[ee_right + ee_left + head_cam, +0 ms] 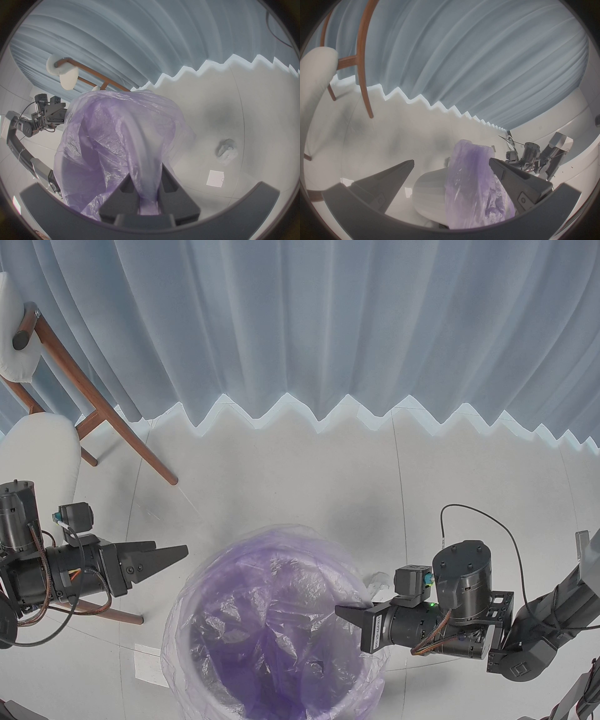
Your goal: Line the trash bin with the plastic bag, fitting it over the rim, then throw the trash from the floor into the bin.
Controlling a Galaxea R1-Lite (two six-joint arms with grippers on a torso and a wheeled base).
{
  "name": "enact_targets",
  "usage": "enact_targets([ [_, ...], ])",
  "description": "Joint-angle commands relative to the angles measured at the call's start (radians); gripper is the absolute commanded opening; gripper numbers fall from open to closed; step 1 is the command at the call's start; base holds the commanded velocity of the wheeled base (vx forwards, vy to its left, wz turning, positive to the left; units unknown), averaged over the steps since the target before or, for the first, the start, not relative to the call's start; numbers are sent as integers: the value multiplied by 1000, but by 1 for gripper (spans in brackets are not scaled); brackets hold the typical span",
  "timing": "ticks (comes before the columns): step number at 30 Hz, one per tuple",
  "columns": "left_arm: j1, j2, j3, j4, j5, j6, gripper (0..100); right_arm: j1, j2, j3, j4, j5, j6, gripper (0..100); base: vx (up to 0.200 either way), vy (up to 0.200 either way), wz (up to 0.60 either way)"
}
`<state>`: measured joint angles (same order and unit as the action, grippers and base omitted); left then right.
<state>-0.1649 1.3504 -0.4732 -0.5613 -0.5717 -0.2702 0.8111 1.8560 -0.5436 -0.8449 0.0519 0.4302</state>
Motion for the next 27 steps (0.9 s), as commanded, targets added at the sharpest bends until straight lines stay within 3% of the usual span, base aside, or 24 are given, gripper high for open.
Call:
enact_targets([
  [1, -30, -16, 27, 0, -19, 0, 100, 23, 12, 10, -2, -1, 2, 0, 0, 0, 0],
  [10, -102, -22, 61, 0, -20, 0, 100, 60, 22, 21, -2, -3, 4, 0, 0, 0, 0],
  [27, -147, -1, 99, -9, -16, 25, 100, 106, 42, 27, -5, -21, 7, 0, 0, 0, 0],
])
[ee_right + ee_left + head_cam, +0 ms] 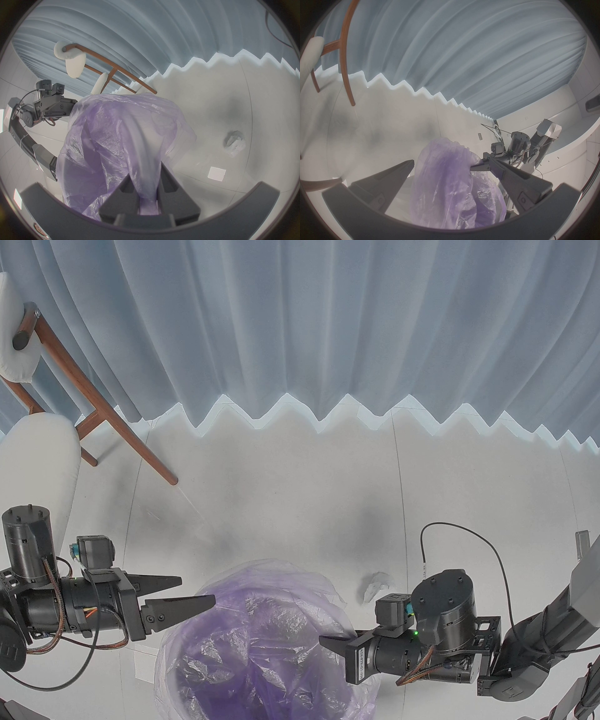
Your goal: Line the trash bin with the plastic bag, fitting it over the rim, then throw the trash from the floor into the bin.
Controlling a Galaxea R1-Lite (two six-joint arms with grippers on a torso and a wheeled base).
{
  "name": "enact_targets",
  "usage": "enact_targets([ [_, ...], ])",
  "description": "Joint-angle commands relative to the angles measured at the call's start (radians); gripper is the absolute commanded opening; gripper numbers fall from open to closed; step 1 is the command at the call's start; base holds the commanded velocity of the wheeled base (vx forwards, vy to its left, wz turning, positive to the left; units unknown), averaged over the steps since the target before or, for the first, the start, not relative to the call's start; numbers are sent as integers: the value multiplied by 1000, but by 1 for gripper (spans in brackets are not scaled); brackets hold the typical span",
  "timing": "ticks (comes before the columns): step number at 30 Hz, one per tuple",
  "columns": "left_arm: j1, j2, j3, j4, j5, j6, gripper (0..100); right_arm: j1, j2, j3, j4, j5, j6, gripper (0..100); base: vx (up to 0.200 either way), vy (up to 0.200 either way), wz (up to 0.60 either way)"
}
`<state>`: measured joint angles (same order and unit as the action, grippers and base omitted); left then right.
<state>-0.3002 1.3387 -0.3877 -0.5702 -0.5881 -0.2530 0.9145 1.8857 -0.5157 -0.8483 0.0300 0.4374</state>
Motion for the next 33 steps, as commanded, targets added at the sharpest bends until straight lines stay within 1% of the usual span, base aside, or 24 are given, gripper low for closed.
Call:
enact_targets([
  [1, -13, 16, 18, 0, 2, 12, 100, 3, 13, -1, -2, 1, 1, 0, 0, 0, 0],
  [6, -11, 39, 23, 0, 10, 24, 100, 4, 23, 10, -44, 1, 0, 0, 0, 0, 0],
  [7, -11, 40, 23, 0, 11, 29, 0, 4, 23, 13, -58, -1, -2, 0, 0, 0, 0],
  [11, -10, 68, 20, -11, 16, 31, 0, 7, 27, 16, -74, -10, -2, 0, 0, 0, 0],
  [15, 0, 94, 23, -69, 25, 27, 0, 7, 30, 17, -74, -10, -3, 0, 0, 0, 0],
  [17, 7, 117, 26, -123, 27, 24, 0, 7, 32, 28, -75, -10, -8, 0, 0, 0, 0],
  [19, 12, 125, 26, -128, 27, 24, 0, 7, 30, 29, -80, -10, -9, 0, 0, 0, 0],
  [24, 19, 148, 26, -129, 42, 24, 0, 6, 26, 40, -144, -10, -11, 0, 0, 0, 0],
  [25, 19, 165, 26, -131, 71, 24, 0, 6, 16, 56, -189, -10, -16, 0, 0, 0, 0],
  [28, 23, 171, 26, -140, 83, 24, 0, 1, 9, 62, -238, -10, -23, 0, 0, 0, 0],
  [30, 27, 171, 26, -142, 83, 24, 0, 0, 3, 62, -242, -10, -25, 0, 0, 0, 0],
  [33, 38, 169, 24, -146, 83, 24, 0, -34, -27, 60, -242, -10, -25, 0, 0, 0, 0],
])
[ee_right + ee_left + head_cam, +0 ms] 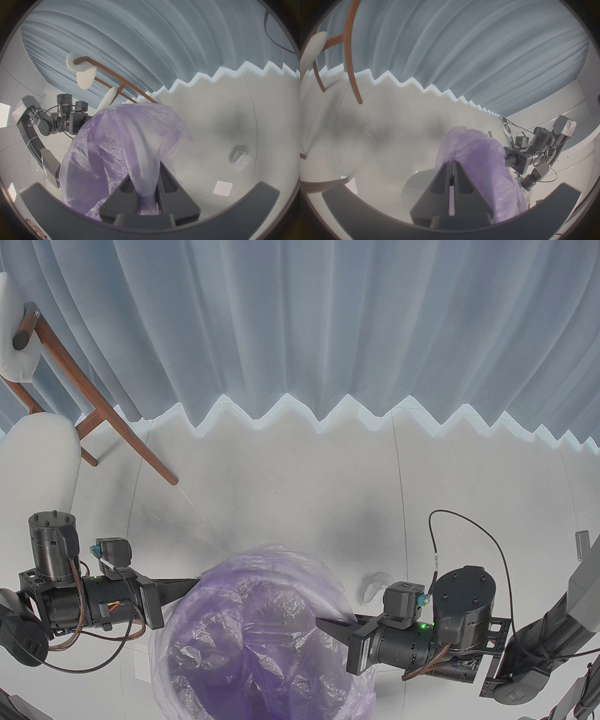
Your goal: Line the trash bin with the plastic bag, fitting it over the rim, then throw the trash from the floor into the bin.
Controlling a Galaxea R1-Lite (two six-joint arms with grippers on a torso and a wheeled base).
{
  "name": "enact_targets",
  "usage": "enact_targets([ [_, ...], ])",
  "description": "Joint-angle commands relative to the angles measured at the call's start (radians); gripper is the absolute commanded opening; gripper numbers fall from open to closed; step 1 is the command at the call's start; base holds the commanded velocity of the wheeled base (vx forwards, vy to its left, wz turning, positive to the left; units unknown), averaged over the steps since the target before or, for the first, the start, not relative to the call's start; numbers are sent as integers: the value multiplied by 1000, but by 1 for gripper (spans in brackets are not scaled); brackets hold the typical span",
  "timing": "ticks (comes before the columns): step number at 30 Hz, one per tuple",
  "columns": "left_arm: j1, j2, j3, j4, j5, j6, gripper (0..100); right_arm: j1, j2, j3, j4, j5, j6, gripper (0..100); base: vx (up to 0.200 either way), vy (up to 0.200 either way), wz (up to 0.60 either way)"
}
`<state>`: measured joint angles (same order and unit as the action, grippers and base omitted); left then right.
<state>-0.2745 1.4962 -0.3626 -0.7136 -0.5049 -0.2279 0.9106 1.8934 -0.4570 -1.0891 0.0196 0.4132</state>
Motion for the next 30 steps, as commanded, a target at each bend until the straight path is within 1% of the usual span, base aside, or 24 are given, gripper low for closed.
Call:
enact_targets([
  [1, 18, 10, -3, -3, -1, -1, 0, -41, -43, -2, 0, 0, -2, 0, 0, 0, 0],
  [5, 34, 7, -6, -33, -3, 1, 0, -99, -79, -14, 8, 10, -5, 0, 0, 0, 0],
  [9, 37, 15, 10, -90, -3, -1, 0, -133, -83, -28, 8, 13, -5, 0, 0, 0, 0],
  [14, 29, 30, 19, -93, -3, 1, 0, -144, -94, -40, 5, 31, 4, 0, 0, 0, 0],
  [16, 29, 44, 17, -95, -3, 2, 0, -144, -108, -37, 6, 59, 15, 0, 0, 0, 0],
  [21, 37, 56, 11, -109, -3, 1, 0, -145, -142, -42, 9, 83, 55, 0, 0, 0, 0],
  [24, 37, 72, 17, -145, -1, -1, 0, -147, -157, -37, 12, 120, 82, 0, 0, 0, 0],
  [29, 37, 75, 25, -179, 3, 2, 0, -153, -151, -40, 11, 120, 84, 0, 0, 0, 0],
  [30, 37, 73, 33, -181, 3, 4, 100, -153, -149, -42, 11, 120, 84, 0, 0, 0, 0],
])
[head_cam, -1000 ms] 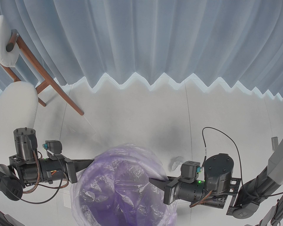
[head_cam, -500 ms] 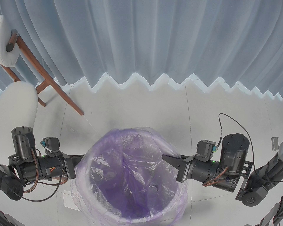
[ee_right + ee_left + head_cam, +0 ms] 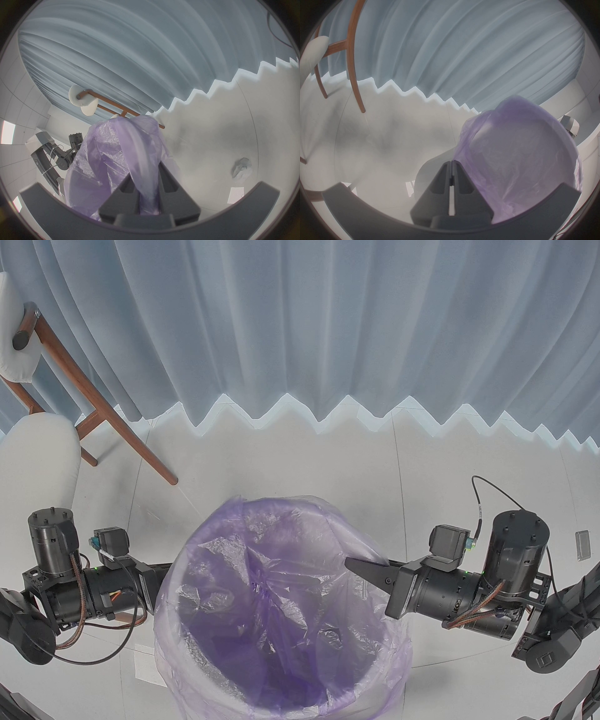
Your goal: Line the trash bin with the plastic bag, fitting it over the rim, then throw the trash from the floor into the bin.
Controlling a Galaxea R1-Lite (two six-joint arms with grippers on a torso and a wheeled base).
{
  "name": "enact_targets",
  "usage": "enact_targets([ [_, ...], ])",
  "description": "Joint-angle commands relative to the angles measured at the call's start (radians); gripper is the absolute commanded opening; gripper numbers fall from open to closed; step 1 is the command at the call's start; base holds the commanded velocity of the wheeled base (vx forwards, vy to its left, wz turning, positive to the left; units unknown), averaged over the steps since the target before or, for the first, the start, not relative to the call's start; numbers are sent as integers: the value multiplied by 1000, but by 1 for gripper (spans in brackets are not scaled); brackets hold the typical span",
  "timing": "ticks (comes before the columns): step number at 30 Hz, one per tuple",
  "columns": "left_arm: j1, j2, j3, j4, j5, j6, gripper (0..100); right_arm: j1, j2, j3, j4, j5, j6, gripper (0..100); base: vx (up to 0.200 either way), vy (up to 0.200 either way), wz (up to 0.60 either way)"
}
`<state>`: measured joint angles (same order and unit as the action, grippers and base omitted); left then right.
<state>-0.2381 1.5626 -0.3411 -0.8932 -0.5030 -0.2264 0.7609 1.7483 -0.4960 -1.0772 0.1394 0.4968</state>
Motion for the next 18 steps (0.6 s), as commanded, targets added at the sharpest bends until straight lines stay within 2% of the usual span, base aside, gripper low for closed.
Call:
enact_targets([
  [1, -1, 2, 22, -3, 0, 4, 100, -3, -4, -3, -1, 0, 0, 0, 0, 0, 0],
  [7, 23, -16, 13, -20, 15, 2, 100, -31, 17, -33, 22, -11, 0, 0, 0, 0, 0],
  [11, 66, -78, -6, -15, 26, 2, 100, -51, 48, -81, 51, -50, 6, 0, 0, 0, 0],
  [18, 63, -147, -4, -7, 27, 2, 100, -57, 119, -150, 53, -122, 72, 0, 0, 0, 0],
])
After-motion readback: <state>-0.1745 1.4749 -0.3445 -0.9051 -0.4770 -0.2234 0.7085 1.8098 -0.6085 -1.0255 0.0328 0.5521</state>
